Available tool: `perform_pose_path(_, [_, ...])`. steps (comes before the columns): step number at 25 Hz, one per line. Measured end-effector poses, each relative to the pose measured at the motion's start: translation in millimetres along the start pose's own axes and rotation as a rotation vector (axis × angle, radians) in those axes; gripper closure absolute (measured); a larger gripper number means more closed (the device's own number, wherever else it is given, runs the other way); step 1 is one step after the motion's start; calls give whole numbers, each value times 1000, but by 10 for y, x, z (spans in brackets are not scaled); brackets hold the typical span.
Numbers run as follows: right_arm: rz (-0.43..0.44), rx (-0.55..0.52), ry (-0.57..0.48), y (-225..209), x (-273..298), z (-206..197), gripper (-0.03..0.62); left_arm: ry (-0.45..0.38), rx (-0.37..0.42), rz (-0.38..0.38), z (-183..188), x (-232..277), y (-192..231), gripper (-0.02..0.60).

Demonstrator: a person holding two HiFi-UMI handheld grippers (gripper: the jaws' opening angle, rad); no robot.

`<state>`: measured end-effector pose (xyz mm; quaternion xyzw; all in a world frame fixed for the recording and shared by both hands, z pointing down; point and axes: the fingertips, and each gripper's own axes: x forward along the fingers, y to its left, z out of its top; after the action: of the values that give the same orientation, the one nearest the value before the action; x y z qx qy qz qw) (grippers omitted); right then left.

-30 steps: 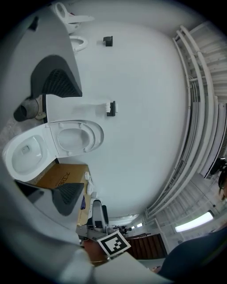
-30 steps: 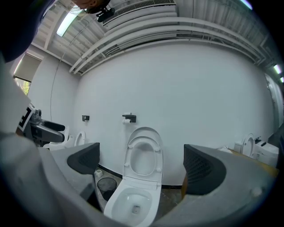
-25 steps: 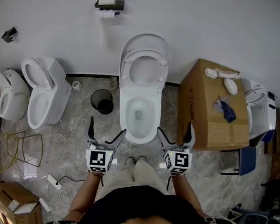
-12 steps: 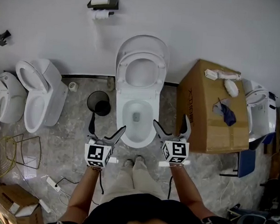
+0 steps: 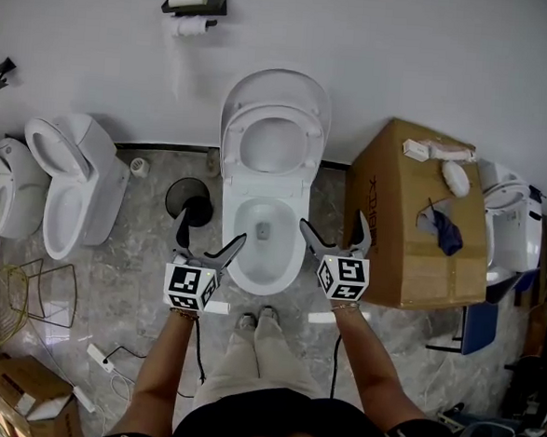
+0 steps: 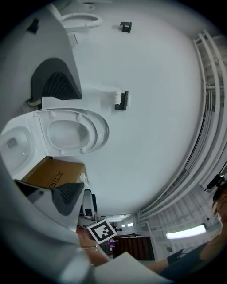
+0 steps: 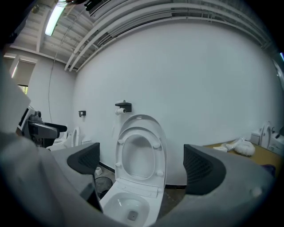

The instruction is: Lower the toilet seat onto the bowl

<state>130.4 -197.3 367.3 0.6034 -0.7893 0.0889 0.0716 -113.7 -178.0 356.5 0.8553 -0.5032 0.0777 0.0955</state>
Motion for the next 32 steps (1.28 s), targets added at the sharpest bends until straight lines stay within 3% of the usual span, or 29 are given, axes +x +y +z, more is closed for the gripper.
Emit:
perform_pose_path(5, [14, -21, -10, -89, 235, 13, 13, -73, 3, 69, 124, 213, 206, 6])
perform_pose_path(11, [24, -43, -13, -248, 530, 46, 13, -57, 37, 69, 96, 572, 280, 6])
perform_pose_path(18, [47, -52, 13, -373, 932, -19, 13, -61, -15, 97, 107, 934, 535, 6])
perform_pose_path(32, [81, -76, 22, -513, 1726, -1, 14, -9, 1, 40, 29, 1617, 768, 8])
